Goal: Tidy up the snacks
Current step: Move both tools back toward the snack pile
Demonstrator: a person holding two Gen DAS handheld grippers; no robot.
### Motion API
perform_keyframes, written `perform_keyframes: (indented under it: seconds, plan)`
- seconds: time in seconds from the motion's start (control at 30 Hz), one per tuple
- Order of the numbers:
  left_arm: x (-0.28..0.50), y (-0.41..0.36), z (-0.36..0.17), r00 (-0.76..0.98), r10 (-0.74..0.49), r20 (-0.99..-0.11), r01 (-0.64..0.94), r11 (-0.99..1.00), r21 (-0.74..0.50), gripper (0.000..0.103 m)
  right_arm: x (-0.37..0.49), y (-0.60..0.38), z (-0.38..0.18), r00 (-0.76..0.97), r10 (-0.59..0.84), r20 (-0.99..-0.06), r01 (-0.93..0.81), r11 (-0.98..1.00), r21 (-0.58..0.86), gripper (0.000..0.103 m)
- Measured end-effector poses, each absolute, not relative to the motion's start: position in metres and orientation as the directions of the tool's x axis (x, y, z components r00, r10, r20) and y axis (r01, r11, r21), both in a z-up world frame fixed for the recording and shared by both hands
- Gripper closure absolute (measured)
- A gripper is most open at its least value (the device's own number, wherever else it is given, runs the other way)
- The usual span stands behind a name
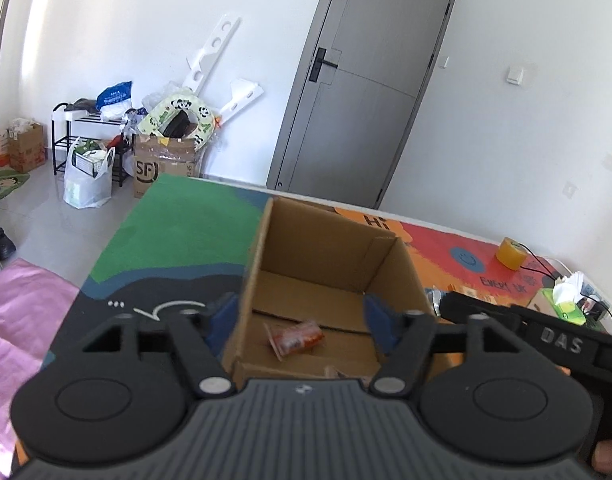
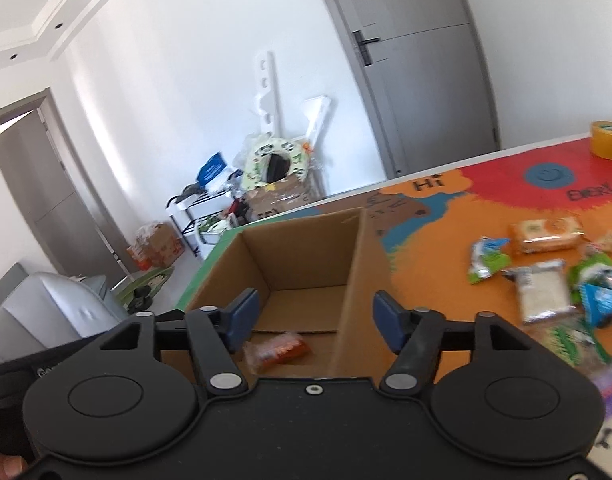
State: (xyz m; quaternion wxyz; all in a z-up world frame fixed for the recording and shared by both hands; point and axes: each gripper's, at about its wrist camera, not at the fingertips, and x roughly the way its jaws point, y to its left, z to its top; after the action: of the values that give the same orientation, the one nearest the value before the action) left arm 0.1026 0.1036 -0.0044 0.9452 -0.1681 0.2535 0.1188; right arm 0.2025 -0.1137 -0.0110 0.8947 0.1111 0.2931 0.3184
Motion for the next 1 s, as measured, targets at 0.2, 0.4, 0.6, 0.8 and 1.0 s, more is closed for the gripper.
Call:
perform_keyframes:
  seconds: [0.2, 0.4, 0.6, 0.8, 1.0]
  plan:
    - [0.103, 0.082, -0.006, 0.838, 0.121, -0.531, -0.288, 0.926, -0.244, 0.017, 0.194, -0.147, -0.016, 0.652, 0.594, -0.472, -0.456, 0.804, 0.382, 0.016]
    - [0.104, 0.058, -0.008, 0.836, 0.117, -0.536, -0.272, 0.936, -0.221, 0.013, 0.187, -0.175, -0.021, 0.675, 0.565, -0.475, -0.445, 0.825, 0.349, 0.011]
    - [0.100, 0.037, -0.007, 0.845, 0.088, -0.528, -0.241, 0.944, -0.227, 0.011, 0.180, -0.212, -0.023, 0.705, 0.525, -0.478, -0.395, 0.849, 0.350, 0.007]
    - [0.098, 0.015, -0.007, 0.856, 0.048, -0.515, -0.197, 0.951, -0.239, 0.010, 0.176, -0.240, -0.030, 0.719, 0.500, -0.483, -0.356, 0.862, 0.362, 0.007]
    - [0.098, -0.010, -0.008, 0.861, 0.012, -0.509, -0.159, 0.956, -0.247, 0.009, 0.171, -0.269, -0.033, 0.738, 0.481, -0.474, -0.326, 0.868, 0.373, 0.007]
